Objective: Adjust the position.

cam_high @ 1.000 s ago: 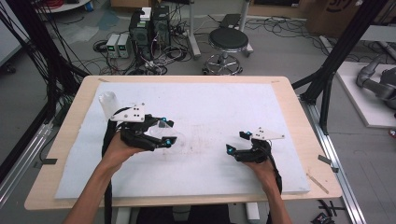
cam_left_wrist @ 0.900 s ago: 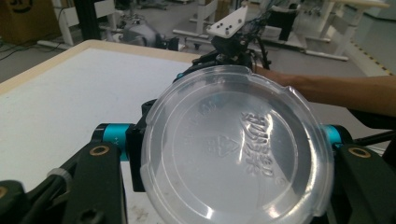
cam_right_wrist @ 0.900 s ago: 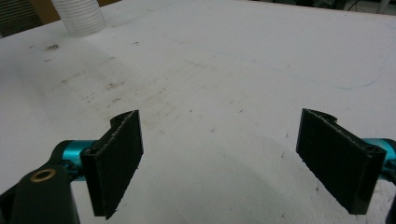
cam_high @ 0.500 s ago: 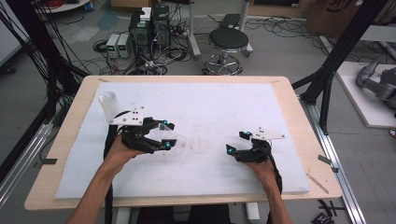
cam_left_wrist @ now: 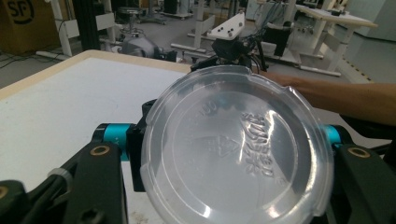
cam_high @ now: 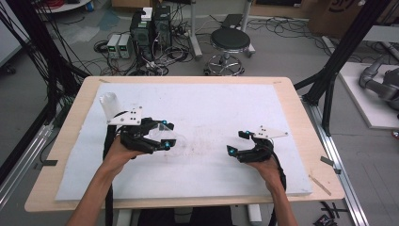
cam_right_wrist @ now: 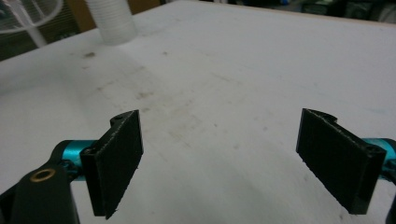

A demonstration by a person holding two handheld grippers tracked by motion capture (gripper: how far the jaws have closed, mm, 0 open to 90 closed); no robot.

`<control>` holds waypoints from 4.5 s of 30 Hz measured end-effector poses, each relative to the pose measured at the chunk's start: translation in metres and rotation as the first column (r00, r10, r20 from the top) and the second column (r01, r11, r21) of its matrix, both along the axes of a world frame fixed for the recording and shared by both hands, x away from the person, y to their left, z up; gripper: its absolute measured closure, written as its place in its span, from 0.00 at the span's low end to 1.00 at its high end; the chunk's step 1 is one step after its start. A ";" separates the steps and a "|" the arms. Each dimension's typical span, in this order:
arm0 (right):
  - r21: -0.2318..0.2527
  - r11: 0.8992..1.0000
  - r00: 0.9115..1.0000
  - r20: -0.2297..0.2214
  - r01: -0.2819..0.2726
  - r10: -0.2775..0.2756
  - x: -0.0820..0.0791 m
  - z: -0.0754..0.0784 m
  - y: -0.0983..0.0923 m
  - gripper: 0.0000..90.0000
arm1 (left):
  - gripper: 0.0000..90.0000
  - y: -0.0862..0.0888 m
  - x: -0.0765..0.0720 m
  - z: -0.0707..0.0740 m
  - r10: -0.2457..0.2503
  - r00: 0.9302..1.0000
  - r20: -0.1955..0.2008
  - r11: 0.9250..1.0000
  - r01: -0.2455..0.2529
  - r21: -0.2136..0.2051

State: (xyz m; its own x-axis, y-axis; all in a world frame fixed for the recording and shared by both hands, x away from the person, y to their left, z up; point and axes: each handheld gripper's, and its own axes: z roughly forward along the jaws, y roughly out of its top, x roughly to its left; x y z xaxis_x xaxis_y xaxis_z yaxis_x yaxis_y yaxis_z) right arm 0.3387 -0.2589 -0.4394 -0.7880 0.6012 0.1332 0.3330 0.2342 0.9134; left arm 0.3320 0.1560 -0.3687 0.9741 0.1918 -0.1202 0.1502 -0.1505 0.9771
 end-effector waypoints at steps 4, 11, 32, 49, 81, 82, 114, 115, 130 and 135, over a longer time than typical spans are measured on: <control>0.003 0.997 0.997 0.005 -0.081 0.081 0.000 0.016 0.006 0.16 | 0.45 -0.001 0.000 0.000 -0.013 1.000 -0.004 1.000 0.013 -0.007; 0.015 0.974 0.974 0.031 -0.224 0.224 -0.004 0.042 0.020 0.16 | 0.45 -0.004 0.002 -0.001 -0.034 0.999 -0.006 0.999 0.033 -0.027; 0.027 0.869 0.868 0.070 -0.495 0.492 -0.004 0.069 0.077 0.16 | 0.46 -0.027 0.000 -0.002 -0.096 0.995 -0.018 0.994 0.095 -0.062; 0.029 0.812 0.811 0.075 -0.583 0.580 -0.005 0.066 0.110 0.16 | 0.46 -0.042 -0.005 -0.002 -0.121 0.992 -0.017 0.990 0.119 -0.078; -0.007 0.780 0.777 0.079 -0.626 0.624 -0.006 0.059 0.124 0.36 | 0.46 -0.044 -0.006 -0.004 -0.135 0.991 -0.014 0.988 0.134 -0.072; -0.007 0.780 0.777 0.076 -0.626 0.624 -0.007 0.059 0.124 0.37 | 0.46 -0.044 -0.006 -0.004 -0.135 0.991 -0.015 0.988 0.133 -0.073; -0.379 0.692 0.784 -0.189 -0.614 0.592 -0.006 0.095 0.127 0.38 | 0.02 -0.045 -0.003 0.024 -0.051 0.993 -0.108 0.720 0.112 0.685; -0.408 0.669 0.779 -0.225 -0.621 0.586 -0.005 0.097 0.130 0.38 | 0.02 -0.046 -0.002 0.024 -0.049 0.992 -0.117 0.707 0.117 0.698; -0.507 0.570 0.759 -0.352 -0.646 0.547 0.000 0.101 0.147 0.38 | 0.12 -0.050 0.003 0.026 -0.083 0.988 -0.129 0.720 0.149 0.678; -0.514 0.567 0.761 -0.346 -0.643 0.549 -0.001 0.101 0.148 0.38 | 0.12 -0.056 0.004 0.025 -0.099 0.985 -0.143 0.731 0.170 0.661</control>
State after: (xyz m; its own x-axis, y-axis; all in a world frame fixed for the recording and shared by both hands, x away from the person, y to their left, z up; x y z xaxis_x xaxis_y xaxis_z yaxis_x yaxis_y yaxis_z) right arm 0.3381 -0.1112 -0.3385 -0.9977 -0.0097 0.0678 0.0242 0.8763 0.4812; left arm 0.3363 0.1004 -0.3438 0.9869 0.1250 -0.1015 0.1610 -0.7844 0.5990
